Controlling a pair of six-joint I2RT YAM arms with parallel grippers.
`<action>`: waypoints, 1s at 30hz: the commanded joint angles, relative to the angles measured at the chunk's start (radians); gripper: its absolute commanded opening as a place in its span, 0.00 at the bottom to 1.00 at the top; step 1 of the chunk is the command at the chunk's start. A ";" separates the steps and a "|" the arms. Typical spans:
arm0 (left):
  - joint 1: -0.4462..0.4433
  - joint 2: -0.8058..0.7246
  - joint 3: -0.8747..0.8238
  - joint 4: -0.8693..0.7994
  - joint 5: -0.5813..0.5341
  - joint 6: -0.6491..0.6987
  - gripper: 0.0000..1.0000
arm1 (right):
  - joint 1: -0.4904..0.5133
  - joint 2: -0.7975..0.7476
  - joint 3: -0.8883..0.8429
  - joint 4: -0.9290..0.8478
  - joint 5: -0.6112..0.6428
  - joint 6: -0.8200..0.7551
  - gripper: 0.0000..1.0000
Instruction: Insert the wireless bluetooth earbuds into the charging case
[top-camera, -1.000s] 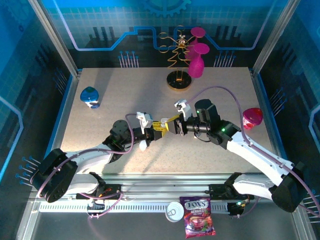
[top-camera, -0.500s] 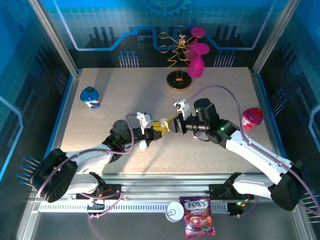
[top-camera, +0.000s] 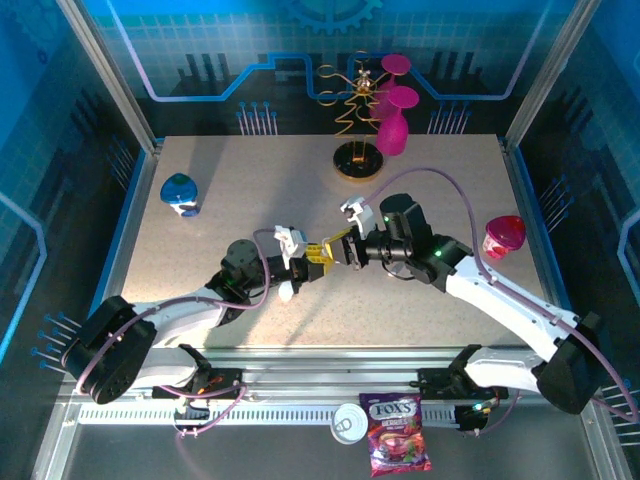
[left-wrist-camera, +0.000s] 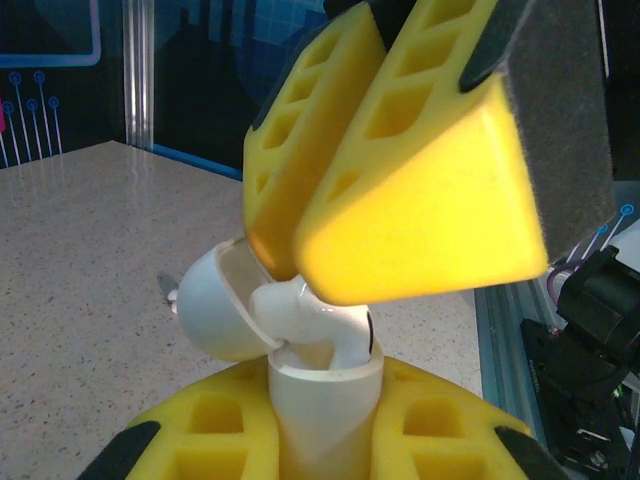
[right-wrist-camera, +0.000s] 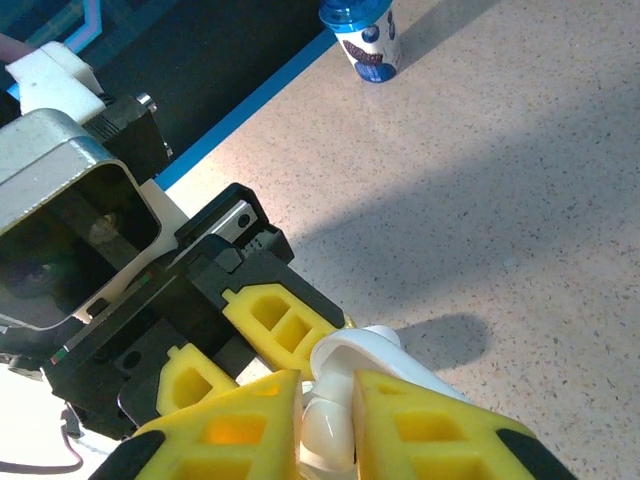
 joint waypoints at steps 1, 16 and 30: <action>-0.002 0.005 0.008 0.062 0.014 0.032 0.05 | 0.027 0.017 0.031 -0.055 -0.004 -0.021 0.20; -0.002 0.029 -0.008 0.123 0.015 0.032 0.05 | -0.010 -0.056 0.005 -0.052 -0.004 0.008 0.41; -0.002 0.029 -0.001 0.120 -0.037 0.007 0.05 | -0.005 -0.047 -0.012 -0.062 -0.056 0.020 0.38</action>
